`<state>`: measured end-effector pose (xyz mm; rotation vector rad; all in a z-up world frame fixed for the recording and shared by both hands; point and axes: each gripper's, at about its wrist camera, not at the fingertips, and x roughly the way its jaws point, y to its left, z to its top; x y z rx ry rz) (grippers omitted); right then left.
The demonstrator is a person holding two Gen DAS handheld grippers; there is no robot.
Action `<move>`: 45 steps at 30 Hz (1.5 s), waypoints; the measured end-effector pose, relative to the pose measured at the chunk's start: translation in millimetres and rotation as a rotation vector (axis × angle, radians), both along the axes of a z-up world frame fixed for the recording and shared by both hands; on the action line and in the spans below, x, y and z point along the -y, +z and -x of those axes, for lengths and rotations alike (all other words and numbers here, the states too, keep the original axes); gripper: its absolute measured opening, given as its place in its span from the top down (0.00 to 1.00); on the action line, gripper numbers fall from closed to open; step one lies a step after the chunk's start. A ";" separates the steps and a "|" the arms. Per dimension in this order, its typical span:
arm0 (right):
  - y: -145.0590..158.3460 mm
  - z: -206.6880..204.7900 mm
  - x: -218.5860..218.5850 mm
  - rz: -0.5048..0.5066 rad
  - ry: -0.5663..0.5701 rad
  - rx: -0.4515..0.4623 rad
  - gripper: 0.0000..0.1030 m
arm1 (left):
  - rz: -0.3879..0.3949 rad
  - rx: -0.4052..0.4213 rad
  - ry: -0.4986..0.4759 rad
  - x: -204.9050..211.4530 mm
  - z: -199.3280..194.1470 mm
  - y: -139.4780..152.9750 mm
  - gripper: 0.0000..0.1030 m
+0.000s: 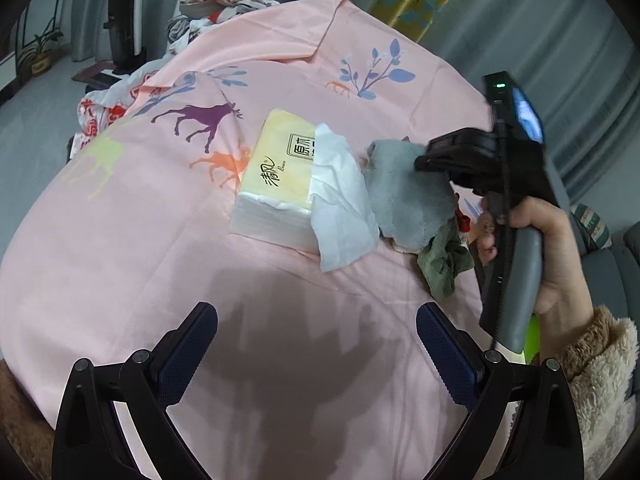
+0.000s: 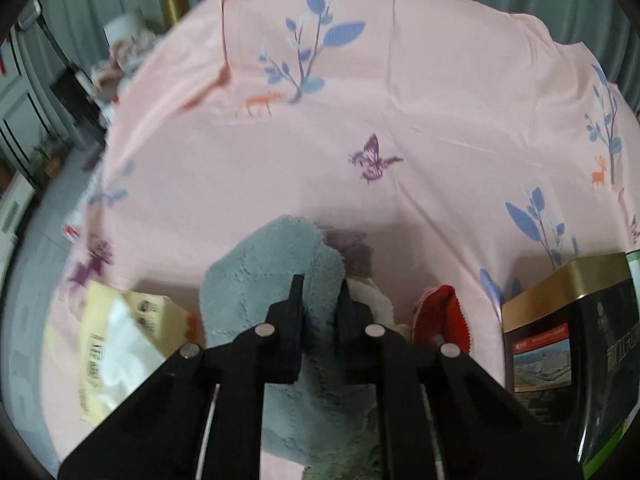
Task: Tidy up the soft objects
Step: 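Lift the grey cloth and set it down on the sheet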
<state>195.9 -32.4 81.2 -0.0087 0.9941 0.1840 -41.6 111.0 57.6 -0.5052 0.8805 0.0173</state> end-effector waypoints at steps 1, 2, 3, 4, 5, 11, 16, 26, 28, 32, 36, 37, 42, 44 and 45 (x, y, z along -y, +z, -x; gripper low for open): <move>6.7 3.0 3.2 -0.027 0.003 0.012 0.92 | 0.002 -0.001 -0.003 0.9 0.3 0.1 0.03; 13.2 5.5 5.9 -0.046 0.003 0.026 0.92 | 0.003 -0.002 -0.006 1.7 0.3 0.1 0.03; 25.3 12.0 10.8 -0.065 0.003 0.050 0.92 | 0.004 -0.002 -0.010 2.6 0.6 0.3 0.03; 34.7 16.9 13.3 -0.077 0.007 0.075 0.92 | 0.006 -0.001 -0.013 3.4 0.9 0.4 0.03; 46.7 24.4 17.5 -0.090 0.010 0.107 0.92 | 0.008 0.000 -0.015 4.3 1.6 0.8 0.03; 122.9 85.6 55.4 -0.130 0.014 0.299 0.92 | 0.009 0.003 -0.029 9.3 4.7 2.4 0.03; 145.1 140.2 79.9 -0.106 0.051 0.315 0.92 | 0.018 -0.003 -0.046 13.8 5.1 1.7 0.03; 63.5 204.5 96.6 -0.111 0.190 -0.047 0.89 | 0.000 0.010 -0.073 23.2 12.5 6.8 0.03; 43.0 209.3 90.6 -0.115 0.230 -0.126 0.89 | -0.003 0.014 -0.073 23.6 13.1 7.5 0.03; 6.0 203.3 72.6 -0.125 0.265 -0.227 0.89 | -0.014 0.003 -0.086 27.2 12.6 4.5 0.03; -21.1 180.1 56.6 -0.115 0.251 -0.244 0.89 | -0.026 -0.011 -0.096 30.6 10.7 0.5 0.03; -25.6 172.5 54.5 -0.142 0.246 -0.252 0.89 | -0.028 -0.012 -0.099 31.6 10.0 -0.7 0.03; -32.6 149.0 48.5 -0.208 0.215 -0.255 0.54 | -0.028 -0.037 -0.127 38.7 4.8 -9.7 0.03; -28.9 148.1 54.1 -0.224 0.169 -0.231 0.36 | -0.033 -0.046 -0.141 42.1 2.7 -12.7 0.03; -24.9 150.1 58.0 -0.236 0.159 -0.220 0.37 | -0.035 -0.047 -0.146 43.4 2.3 -13.3 0.03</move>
